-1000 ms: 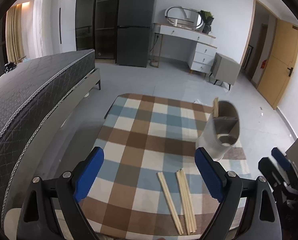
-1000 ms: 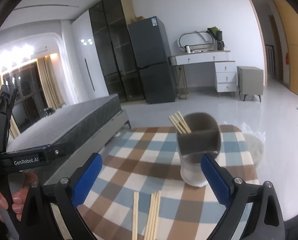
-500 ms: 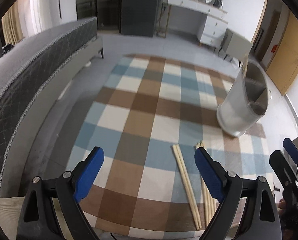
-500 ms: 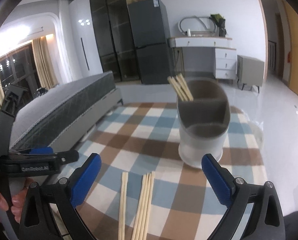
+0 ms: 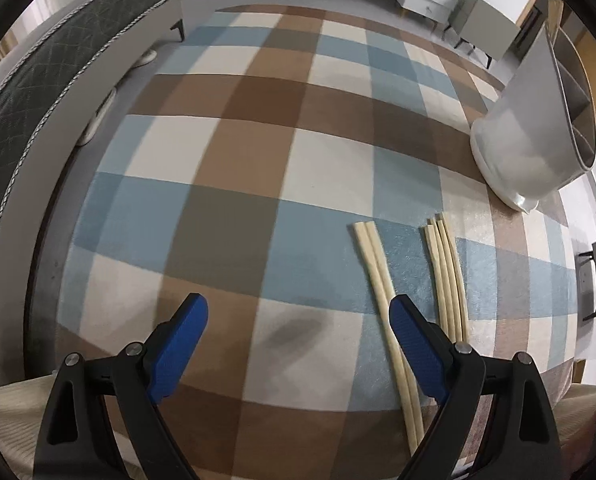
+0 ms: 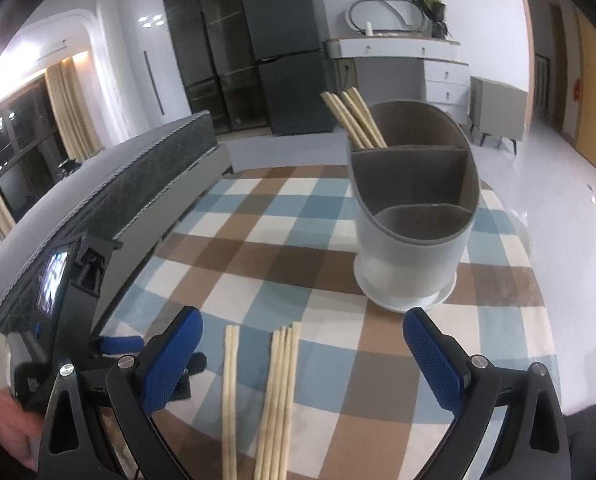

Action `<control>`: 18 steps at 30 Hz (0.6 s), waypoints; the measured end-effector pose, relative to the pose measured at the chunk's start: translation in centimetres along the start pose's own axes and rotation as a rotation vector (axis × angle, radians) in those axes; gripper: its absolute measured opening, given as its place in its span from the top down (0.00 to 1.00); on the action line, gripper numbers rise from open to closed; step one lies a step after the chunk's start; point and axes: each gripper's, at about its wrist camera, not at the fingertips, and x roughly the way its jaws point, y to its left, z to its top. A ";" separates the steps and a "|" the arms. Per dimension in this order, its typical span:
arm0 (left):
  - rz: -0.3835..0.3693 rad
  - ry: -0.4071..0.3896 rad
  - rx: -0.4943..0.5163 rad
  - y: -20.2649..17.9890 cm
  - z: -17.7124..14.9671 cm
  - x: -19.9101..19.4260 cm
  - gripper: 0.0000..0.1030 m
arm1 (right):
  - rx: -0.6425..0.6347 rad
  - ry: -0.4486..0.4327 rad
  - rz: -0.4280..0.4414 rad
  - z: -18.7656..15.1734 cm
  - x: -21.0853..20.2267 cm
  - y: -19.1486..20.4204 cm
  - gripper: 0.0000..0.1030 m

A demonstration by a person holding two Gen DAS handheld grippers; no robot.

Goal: Organize utensils
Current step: 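Move both open tools back toward the loose chopsticks on the rug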

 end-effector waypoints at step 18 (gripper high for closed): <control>0.074 0.076 0.014 -0.8 -0.8 0.9 0.14 | 0.068 0.010 -0.006 1.0 -0.3 -1.9 0.02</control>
